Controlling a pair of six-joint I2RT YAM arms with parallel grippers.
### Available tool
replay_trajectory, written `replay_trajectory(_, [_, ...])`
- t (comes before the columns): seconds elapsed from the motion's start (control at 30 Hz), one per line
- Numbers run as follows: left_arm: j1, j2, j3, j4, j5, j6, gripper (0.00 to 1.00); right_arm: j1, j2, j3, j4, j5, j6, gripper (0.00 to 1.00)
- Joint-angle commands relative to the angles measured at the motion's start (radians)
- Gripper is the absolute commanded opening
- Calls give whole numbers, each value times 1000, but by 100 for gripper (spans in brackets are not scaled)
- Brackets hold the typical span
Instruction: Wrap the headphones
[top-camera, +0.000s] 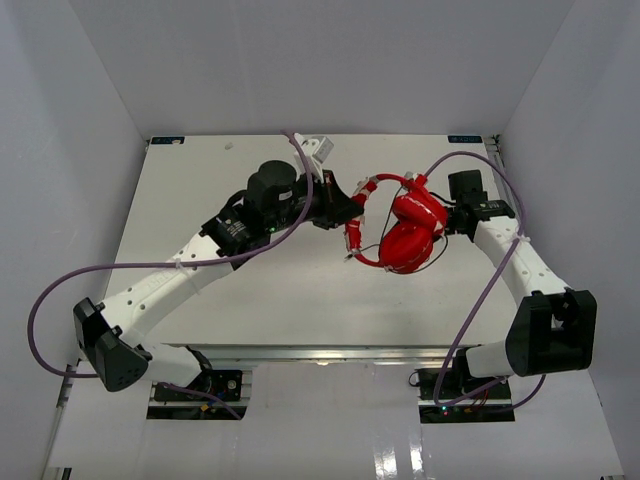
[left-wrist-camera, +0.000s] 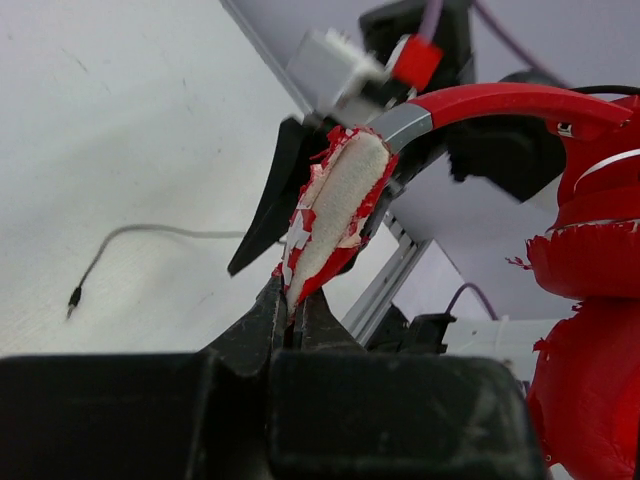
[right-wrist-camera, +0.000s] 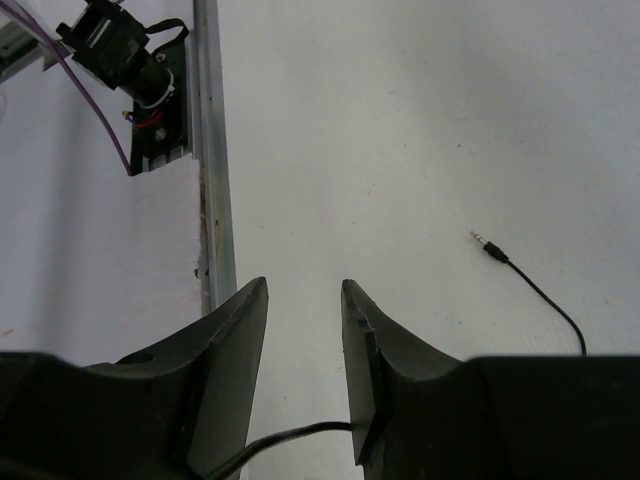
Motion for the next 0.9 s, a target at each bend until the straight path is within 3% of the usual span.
replay_trajectory(0.0, [-3,-18,153,-25,-88,-21,0,-2,13,-77,44,-91,-33,43])
replay_trajectory(0.23, [-1,6,339,-133,-298,13,0,-2,-29,-203,74,-69,-75,43])
replay_trajectory(0.47, [2,35,465,-151,-410,10,0,-2,-91,-240,83,-97,-69,40])
replay_trajectory(0.8, [34,-13,360,-44,-528,-80,0,-2,-136,-231,83,-106,-25,10])
replay_trajectory(0.87, [50,-14,341,-29,-531,-104,0,-2,-161,-228,82,-89,-14,8])
